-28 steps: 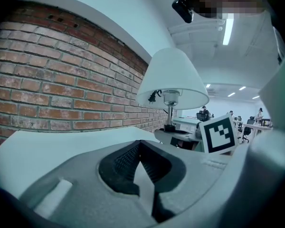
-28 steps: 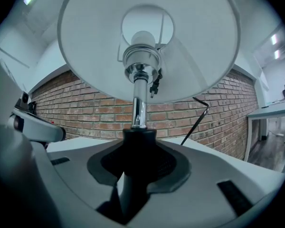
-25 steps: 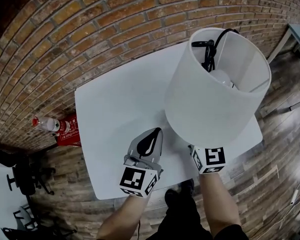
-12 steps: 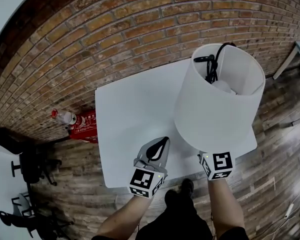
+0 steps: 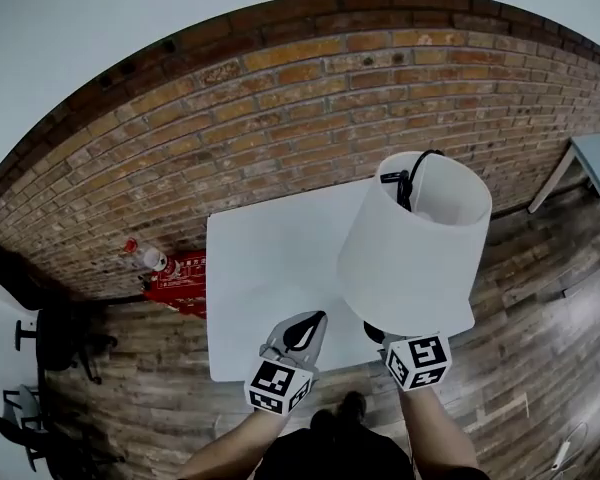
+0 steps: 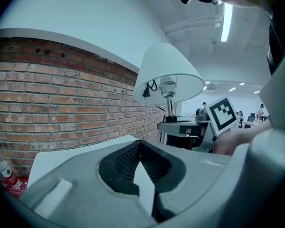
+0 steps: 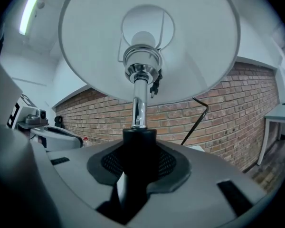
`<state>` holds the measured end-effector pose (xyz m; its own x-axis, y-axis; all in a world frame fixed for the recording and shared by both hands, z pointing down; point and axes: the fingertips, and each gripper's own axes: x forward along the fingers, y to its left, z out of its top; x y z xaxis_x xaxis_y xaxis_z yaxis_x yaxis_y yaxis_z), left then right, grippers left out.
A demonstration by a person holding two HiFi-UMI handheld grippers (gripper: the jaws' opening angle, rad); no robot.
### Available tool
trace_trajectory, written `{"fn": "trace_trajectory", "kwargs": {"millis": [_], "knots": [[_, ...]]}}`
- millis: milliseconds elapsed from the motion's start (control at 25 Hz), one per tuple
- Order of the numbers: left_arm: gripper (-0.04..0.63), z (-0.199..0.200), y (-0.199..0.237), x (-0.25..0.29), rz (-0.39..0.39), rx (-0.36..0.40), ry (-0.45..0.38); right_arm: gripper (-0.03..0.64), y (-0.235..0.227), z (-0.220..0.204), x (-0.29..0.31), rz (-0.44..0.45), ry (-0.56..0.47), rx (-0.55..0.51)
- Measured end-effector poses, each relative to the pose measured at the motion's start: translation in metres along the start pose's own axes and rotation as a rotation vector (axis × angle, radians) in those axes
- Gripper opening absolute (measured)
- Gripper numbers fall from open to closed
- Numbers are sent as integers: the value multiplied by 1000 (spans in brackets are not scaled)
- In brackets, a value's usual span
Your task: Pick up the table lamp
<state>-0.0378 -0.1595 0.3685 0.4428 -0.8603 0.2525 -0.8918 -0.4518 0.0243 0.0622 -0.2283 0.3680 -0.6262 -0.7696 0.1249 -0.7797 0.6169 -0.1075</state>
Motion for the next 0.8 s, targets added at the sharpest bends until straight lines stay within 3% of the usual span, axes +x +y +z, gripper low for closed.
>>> {"fn": "trace_trajectory", "kwargs": {"millis": [240,800], "knots": [[3,12,-5,-28,48,18,41,127,29,30,-26,71,0,-34],[3,53,34,-91,73,-9,-48,127,79,85,-40,123,-36,12]]}}
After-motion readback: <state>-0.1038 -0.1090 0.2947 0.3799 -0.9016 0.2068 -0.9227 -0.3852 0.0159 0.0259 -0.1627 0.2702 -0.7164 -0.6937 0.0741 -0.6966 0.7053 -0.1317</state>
